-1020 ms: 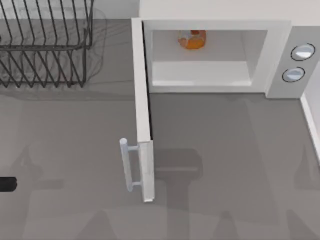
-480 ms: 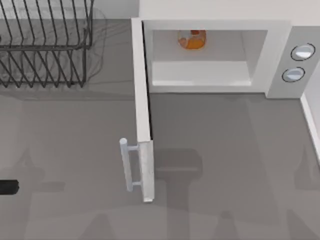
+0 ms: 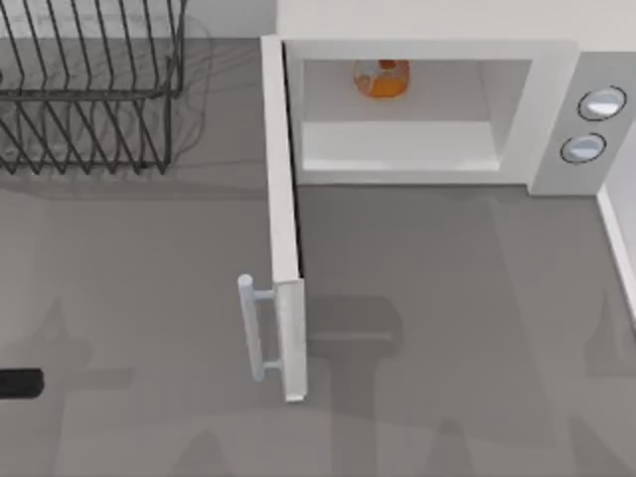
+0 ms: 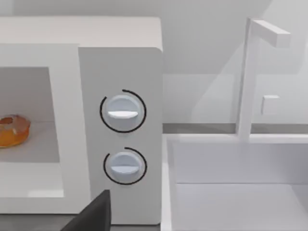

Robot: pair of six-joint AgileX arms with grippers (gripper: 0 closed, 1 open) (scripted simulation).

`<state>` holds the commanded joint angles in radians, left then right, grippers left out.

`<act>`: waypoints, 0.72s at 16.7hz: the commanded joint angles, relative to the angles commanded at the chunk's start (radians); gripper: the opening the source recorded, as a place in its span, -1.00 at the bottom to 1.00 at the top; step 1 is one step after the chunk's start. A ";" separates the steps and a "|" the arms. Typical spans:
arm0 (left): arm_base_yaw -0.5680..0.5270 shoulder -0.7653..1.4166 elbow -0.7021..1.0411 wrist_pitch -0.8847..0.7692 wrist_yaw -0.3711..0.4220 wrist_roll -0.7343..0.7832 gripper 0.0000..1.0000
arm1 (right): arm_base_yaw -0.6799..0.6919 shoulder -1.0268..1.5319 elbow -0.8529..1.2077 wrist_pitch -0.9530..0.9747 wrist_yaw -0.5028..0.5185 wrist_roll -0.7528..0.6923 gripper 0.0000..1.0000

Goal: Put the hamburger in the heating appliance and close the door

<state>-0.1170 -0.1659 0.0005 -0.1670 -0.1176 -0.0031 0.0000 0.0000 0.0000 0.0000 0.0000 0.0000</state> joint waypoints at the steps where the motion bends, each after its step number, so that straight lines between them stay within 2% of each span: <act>1: 0.001 0.001 0.003 -0.002 0.001 0.000 -1.00 | 0.000 0.000 0.000 0.000 0.000 0.000 1.00; 10: 0.014 0.016 0.052 -0.033 0.016 0.000 -1.00 | 0.000 0.000 0.000 0.000 0.000 0.000 1.00; 12: 0.045 -0.015 0.055 -0.067 0.047 0.000 -1.00 | 0.000 0.000 0.000 0.000 0.000 0.000 1.00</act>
<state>-0.0717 -0.1809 0.0551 -0.2336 -0.0704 -0.0034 0.0000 0.0000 0.0000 0.0000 0.0000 0.0000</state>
